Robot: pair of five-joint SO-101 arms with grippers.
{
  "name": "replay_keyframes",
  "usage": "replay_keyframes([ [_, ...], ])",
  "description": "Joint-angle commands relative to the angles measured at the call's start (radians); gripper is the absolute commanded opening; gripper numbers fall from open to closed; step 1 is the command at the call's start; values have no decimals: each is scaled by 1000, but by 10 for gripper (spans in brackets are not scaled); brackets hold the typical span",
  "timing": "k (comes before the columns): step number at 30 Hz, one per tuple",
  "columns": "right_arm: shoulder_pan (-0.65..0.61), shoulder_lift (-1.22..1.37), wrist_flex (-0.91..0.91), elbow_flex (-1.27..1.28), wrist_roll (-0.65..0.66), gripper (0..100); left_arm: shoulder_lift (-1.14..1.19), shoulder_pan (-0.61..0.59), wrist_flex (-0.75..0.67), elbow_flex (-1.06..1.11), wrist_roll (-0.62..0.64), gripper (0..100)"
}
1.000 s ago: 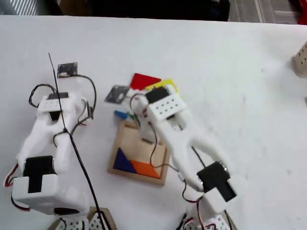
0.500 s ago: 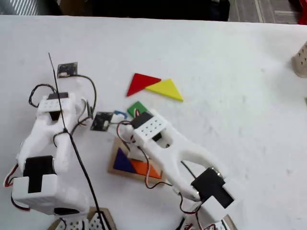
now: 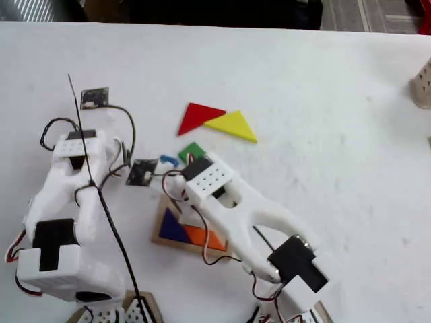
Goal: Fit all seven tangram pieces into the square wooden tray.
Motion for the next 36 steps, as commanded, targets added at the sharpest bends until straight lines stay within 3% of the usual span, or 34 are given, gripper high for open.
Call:
replay_keyframes([
  [1, 61, -102, 85, -92, -63, 207, -5, -15, -17, -52, -8, 136],
  [5, 143, -185, 84, -100, -147, 20, -5, -15, -17, -54, -8, 136],
  [9, 136, -196, 67, -52, -155, 36, -5, -15, -17, -54, -8, 136],
  [17, 157, -122, -306, 121, -233, 18, -5, -15, -17, -52, -8, 136],
  [21, 159, -56, -386, 123, -233, 18, -5, -15, -17, -52, -8, 136],
  [26, 168, -90, -367, 123, -244, 17, -8, -15, -14, -52, -8, 136],
  [29, 211, -208, -271, 129, -347, 17, -13, -12, -8, -51, -8, 133],
  [36, 475, -515, -157, 334, -414, 17, -68, 53, 58, -48, -8, 131],
])
